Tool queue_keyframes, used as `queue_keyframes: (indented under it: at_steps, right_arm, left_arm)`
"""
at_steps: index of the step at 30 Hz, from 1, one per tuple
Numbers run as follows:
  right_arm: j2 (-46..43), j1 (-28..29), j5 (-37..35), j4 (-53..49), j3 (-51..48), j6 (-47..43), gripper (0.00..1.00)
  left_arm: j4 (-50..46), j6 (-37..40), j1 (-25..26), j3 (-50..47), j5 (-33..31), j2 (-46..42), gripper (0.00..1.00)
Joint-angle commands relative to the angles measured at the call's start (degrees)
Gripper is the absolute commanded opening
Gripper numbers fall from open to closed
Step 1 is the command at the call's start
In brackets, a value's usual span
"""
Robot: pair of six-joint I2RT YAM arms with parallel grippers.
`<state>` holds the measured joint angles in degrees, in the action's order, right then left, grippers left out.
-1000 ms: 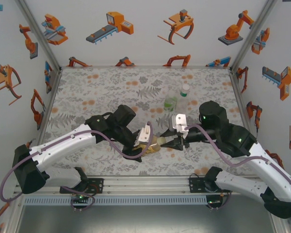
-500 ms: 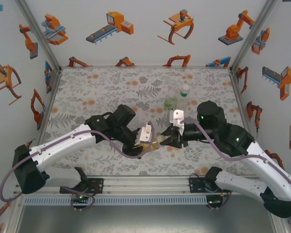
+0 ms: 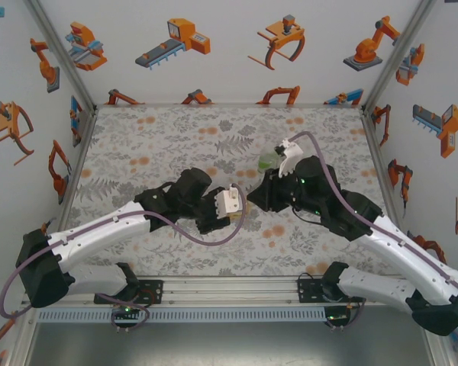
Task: Screw on the bottle caps
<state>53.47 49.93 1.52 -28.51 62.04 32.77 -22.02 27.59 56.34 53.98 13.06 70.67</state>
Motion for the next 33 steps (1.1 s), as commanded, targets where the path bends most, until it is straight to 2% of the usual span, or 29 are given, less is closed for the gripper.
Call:
queue_keyframes:
  at_steps: [1,6,14,18,20,24,29,31,33]
  right_arm:
    - [-1.2,-0.3,-8.3,3.3,-2.6,18.2,0.0]
    - [-1.4,-0.3,-12.1,0.8,-2.3,29.2,0.0]
    - [-0.5,-0.3,-10.4,5.5,-2.2,20.9,0.0]
    - [-0.5,-0.3,-9.0,7.6,-1.1,16.1,0.3]
    - [-0.1,-0.3,-8.0,8.2,-0.6,14.5,0.42]
    - [0.9,-0.3,-6.2,8.9,-0.1,13.3,0.54]
    - [1.4,-0.3,-6.8,9.2,-0.3,13.1,0.55]
    - [1.1,-0.3,-7.6,9.8,-0.6,13.2,0.52]
    - [0.7,-0.3,-8.4,10.3,-1.0,13.2,0.42]
  left_arm:
    - [9.0,-4.2,0.4,0.3,-4.7,-1.4,0.0]
    - [12.6,-7.4,0.4,0.2,-8.0,-0.4,0.0]
    - [14.4,-7.1,0.5,0.5,-4.7,0.6,0.0]
    - [15.4,-7.7,0.5,0.4,-4.2,0.6,0.0]
    - [16.5,-8.4,0.5,0.1,-4.0,0.5,0.0]
    - [18.3,-9.7,0.5,0.0,-2.8,0.6,0.0]
    - [20.1,-11.1,0.5,0.0,-1.9,0.7,0.0]
    - [20.9,-11.5,0.5,0.0,-1.3,0.9,0.0]
    - [21.1,-11.9,0.5,0.0,-0.9,1.2,0.0]
